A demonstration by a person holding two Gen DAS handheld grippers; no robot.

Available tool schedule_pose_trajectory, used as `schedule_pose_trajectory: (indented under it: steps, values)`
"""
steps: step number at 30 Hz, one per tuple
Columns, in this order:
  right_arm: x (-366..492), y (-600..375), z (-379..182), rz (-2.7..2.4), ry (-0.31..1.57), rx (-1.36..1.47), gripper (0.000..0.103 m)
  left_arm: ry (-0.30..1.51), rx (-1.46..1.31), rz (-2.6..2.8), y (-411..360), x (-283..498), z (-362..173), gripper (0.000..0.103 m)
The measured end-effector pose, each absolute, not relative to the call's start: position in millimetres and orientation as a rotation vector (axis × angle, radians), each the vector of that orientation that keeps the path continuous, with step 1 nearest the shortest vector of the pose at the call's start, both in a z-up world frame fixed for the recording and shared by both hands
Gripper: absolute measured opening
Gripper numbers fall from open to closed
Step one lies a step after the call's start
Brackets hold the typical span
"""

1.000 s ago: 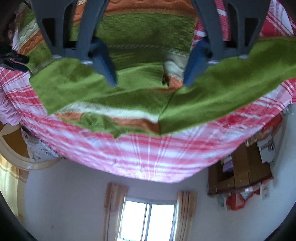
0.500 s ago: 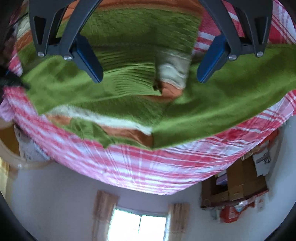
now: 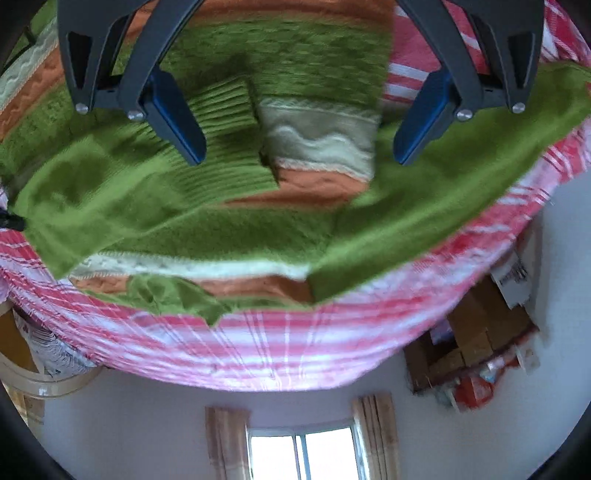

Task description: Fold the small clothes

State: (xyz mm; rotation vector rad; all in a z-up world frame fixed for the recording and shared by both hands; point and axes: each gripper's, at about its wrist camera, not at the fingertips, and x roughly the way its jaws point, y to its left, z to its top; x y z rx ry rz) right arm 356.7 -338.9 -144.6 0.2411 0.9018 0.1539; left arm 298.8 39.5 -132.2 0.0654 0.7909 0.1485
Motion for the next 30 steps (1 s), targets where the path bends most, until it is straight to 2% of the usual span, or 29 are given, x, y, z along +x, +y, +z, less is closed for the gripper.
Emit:
schedule_pose_trajectory:
  steps: [1, 5, 8, 11, 14, 15, 19, 23, 28, 30]
  values:
    - [352.4, -336.2, -137.9, 0.122, 0.875, 0.218, 0.057, 0.778, 0.09, 0.164, 38.3, 298.7, -129.7, 0.103]
    - [331.5, -312.2, -98.0, 0.185, 0.778, 0.2, 0.057, 0.81, 0.147, 0.186, 38.3, 309.6, -140.3, 0.103]
    - [332.5, -266.9, -91.2, 0.331, 0.834, 0.164, 0.058, 0.834, 0.124, 0.211, 46.2, 310.9, -150.1, 0.103]
    - [332.8, -218.5, -105.5, 0.41, 0.894, 0.068, 0.059, 0.832, 0.098, 0.238, 54.8, 306.3, -149.5, 0.103]
    - [335.4, -183.0, -142.3, 0.437, 1.009, 0.012, 0.059, 0.831, 0.048, 0.25, 64.0, 303.8, -151.3, 0.103]
    - [330.7, -173.5, -149.8, 0.45, 1.008, -0.01, 0.063, 0.832, 0.031, 0.259, 67.9, 303.8, -151.4, 0.103]
    - [315.6, -153.3, -139.4, 0.507, 1.002, -0.075, 0.063, 0.855, -0.022, 0.302, 78.3, 307.3, -156.2, 0.103]
    - [318.2, -135.6, -117.2, 0.507, 0.906, -0.058, 0.063, 0.848, -0.015, 0.299, 75.8, 307.8, -156.7, 0.103]
    - [336.1, -98.5, -151.5, 0.576, 1.013, -0.028, 0.065, 0.813, -0.074, 0.313, 84.9, 297.5, -153.5, 0.103]
    - [318.4, -86.5, -155.1, 0.558, 0.952, -0.119, 0.065, 0.801, -0.108, 0.331, 91.6, 291.3, -153.5, 0.103]
